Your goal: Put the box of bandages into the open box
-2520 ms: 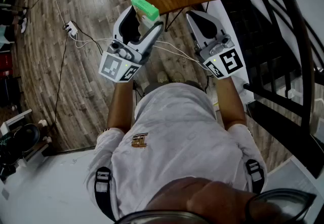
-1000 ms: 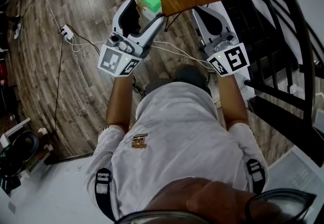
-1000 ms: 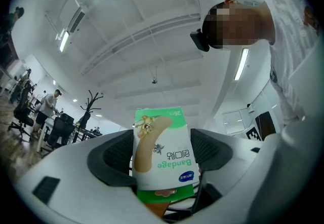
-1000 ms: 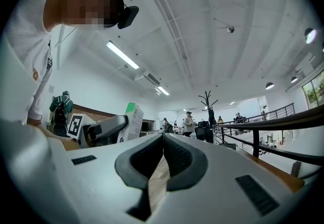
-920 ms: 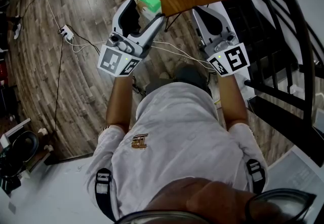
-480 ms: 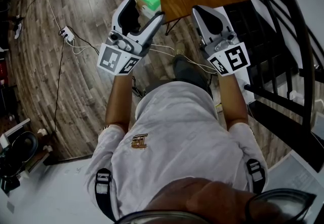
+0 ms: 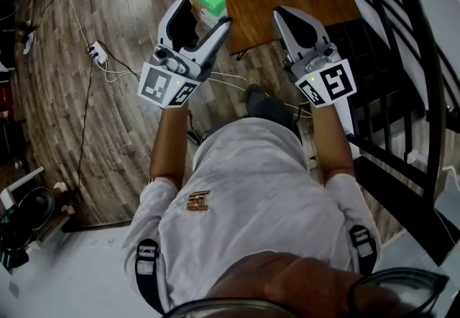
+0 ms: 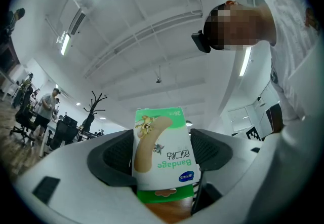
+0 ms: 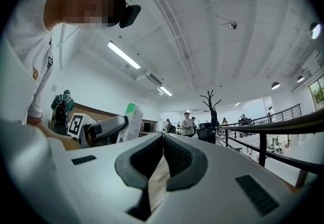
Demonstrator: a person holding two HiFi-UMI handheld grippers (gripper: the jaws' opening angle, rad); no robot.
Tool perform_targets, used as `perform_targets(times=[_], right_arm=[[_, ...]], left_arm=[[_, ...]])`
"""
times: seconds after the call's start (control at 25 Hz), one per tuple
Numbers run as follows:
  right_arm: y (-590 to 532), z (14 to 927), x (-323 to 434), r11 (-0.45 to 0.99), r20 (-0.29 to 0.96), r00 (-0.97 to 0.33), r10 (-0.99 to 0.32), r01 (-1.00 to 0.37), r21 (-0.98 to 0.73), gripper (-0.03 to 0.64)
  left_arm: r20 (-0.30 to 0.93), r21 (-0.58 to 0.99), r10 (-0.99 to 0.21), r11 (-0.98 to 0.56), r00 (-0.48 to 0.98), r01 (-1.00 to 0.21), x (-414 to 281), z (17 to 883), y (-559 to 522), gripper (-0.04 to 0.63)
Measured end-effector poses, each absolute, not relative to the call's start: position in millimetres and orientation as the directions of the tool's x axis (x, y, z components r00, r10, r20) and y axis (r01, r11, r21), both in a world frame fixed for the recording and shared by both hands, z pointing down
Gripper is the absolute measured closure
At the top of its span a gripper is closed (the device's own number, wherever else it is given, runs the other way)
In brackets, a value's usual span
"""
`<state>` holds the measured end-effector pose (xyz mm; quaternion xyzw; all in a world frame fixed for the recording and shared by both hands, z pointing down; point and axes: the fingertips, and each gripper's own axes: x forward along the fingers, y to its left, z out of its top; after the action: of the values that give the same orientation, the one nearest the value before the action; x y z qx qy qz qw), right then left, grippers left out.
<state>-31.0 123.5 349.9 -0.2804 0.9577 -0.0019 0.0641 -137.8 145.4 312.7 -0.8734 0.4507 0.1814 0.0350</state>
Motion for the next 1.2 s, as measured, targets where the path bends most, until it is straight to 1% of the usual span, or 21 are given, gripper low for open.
perform_targets(times=[0.24,0.72,1.2], right_arm=[[77,343,-32,0.848,-0.127,-0.839,-0.529,-0.528,-0.039,0.584],[-2,333,-1,0.873,-0.122,-0.866,-0.485,-0.487,-0.013,0.584],[-64,299,5,0.899,-0.140,-0.890,-0.434,-0.438,-0.002,0.584]], left_arm=[[-0.339,0.109,-0.789,-0.574,0.513,-0.811,-140,313,103,0.227],[-0.307,0.095,-0.827,-0.519,0.471,-0.849,-112,306,29,0.227],[-0.306,0.068,-0.853,-0.463,0.423,-0.884,-108,270,-26,0.227]])
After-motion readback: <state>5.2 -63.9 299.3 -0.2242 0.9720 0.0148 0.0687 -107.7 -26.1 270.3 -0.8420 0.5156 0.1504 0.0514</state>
